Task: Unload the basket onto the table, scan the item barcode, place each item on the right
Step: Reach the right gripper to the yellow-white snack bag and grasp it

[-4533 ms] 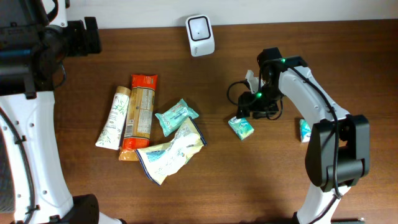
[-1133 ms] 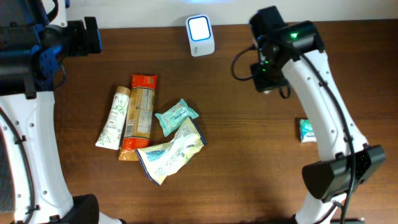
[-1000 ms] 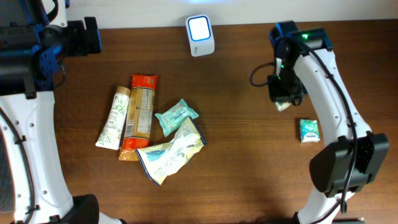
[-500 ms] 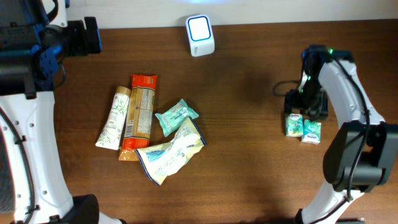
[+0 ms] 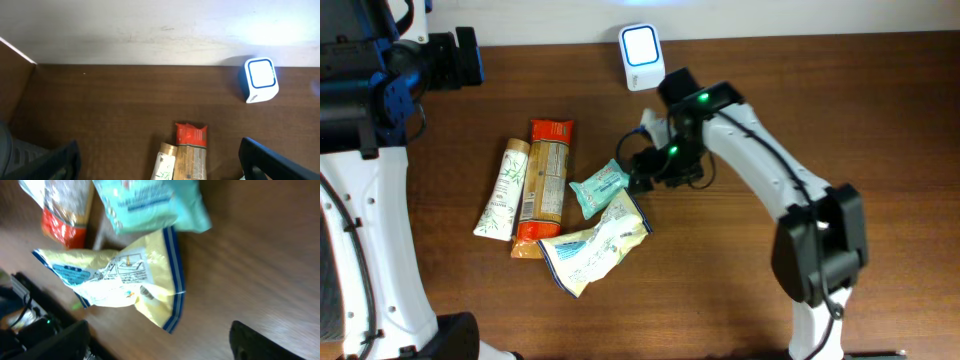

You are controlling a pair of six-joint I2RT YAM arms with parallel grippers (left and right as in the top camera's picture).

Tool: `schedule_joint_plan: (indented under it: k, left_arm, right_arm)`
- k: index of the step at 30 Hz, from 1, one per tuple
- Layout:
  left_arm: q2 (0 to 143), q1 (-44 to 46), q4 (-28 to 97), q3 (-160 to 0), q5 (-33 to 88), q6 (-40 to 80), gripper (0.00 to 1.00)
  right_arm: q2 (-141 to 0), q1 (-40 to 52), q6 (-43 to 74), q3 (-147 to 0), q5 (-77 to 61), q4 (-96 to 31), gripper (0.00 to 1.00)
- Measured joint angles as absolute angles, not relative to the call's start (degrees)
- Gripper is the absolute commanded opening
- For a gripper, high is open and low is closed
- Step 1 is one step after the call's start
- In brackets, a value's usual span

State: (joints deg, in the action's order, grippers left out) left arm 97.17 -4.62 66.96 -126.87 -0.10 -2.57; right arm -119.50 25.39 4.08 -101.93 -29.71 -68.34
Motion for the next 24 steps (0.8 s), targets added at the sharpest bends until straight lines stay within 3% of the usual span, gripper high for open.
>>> schedule_joint_plan:
  k: [8,12,15,18,20,22,24]
  left_arm:
    - [97.2,-4.6,67.0,-126.9,-0.1,-2.6,0.99]
    - [97.2,-4.6,67.0,-126.9,-0.1,-2.6,0.99]
    - [97.2,-4.6,67.0,-126.9,-0.1,-2.6,0.99]
    - [97.2,-4.6,67.0,-126.9,-0.1,-2.6,0.99]
    - [97.2,-4.6,67.0,-126.9,-0.1,-2.6,0.99]
    - [97.2,-4.6,67.0,-126.9,-0.1,-2.6,0.99]
    - [97.2,-4.6,67.0,-126.9,-0.1,-2.6,0.99]
  right_arm:
    - [-130.2,26.4,-0.5,-101.8,-41.9,-66.7,0.98]
    - [-130.9,27.0,-1.1,-101.8,-43.1,-66.5,0.82]
    - [-130.9,27.0,-1.6,-102.2,-43.2,-68.1,0.79]
    - [-130.9,26.9,-2.1,-109.2,-43.2,-70.7,0.63]
    - [-130.9,27.4,-2.2,-115.5,-43.2,-70.5,0.41]
    - [-130.8,29.3,-0.1,-117.0,-41.5,-70.7,0.28]
    - [-130.8,31.8,2.3,-116.4,-38.4,-72.1,0.20]
